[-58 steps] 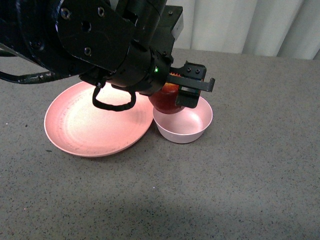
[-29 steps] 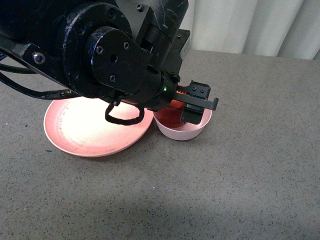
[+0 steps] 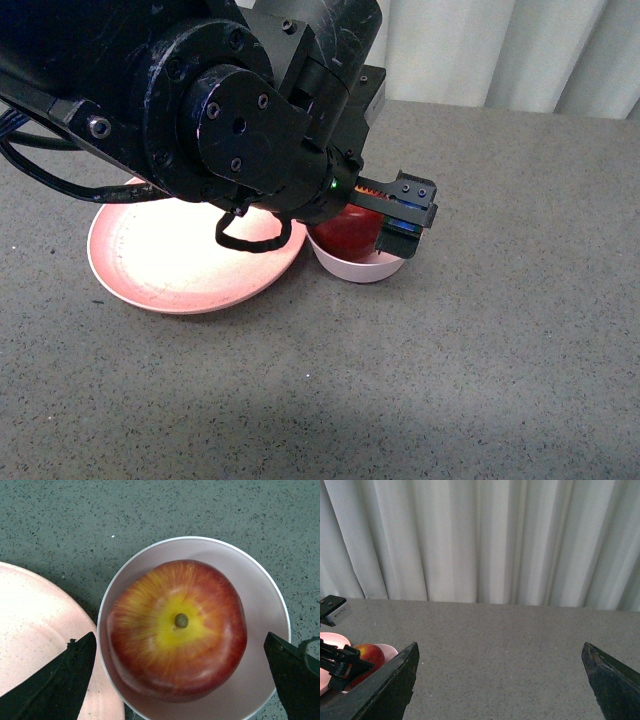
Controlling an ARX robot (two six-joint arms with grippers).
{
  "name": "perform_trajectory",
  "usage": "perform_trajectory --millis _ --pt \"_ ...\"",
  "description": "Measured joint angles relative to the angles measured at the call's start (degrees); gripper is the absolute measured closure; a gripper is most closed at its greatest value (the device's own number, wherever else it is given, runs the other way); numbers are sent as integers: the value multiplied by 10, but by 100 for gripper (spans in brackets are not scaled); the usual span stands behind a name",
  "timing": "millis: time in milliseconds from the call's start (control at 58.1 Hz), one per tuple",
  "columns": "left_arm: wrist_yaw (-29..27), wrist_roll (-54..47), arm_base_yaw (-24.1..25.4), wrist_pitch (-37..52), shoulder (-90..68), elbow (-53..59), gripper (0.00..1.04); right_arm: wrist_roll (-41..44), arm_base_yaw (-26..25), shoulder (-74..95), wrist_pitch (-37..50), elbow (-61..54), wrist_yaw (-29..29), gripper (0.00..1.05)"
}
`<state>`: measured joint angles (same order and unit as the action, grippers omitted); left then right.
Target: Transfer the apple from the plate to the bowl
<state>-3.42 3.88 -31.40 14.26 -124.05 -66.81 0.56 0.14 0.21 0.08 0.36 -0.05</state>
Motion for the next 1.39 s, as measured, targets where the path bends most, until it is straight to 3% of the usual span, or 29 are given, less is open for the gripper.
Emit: perform_trajectory --millis 327,568,791,843,929,1015,1101,1256,1325,1394 --pt "-35 25 2 51 75 62 7 0 0 0 0 0 0 9" --pt "-132 55 30 138 206 195 7 0 0 0 0 0 0 9" --pt "-172 66 65 140 290 259 7 0 0 0 0 0 -1 9" --pt "-192 40 68 229 279 284 13 0 0 0 0 0 0 9" --pt "-180 3 82 414 274 358 28 0 0 0 0 0 0 9" --pt "-163 -16 106 514 303 416 42 0 0 0 0 0 2 9" --pt "-132 -27 141 530 376 475 64 0 0 0 0 0 1 9" --pt "-99 -30 182 511 450 541 92 0 0 0 0 0 0 9" --pt "-85 -29 193 500 479 559 101 0 0 0 0 0 0 9" --pt "-70 -33 202 487 510 575 101 0 0 0 0 0 0 9"
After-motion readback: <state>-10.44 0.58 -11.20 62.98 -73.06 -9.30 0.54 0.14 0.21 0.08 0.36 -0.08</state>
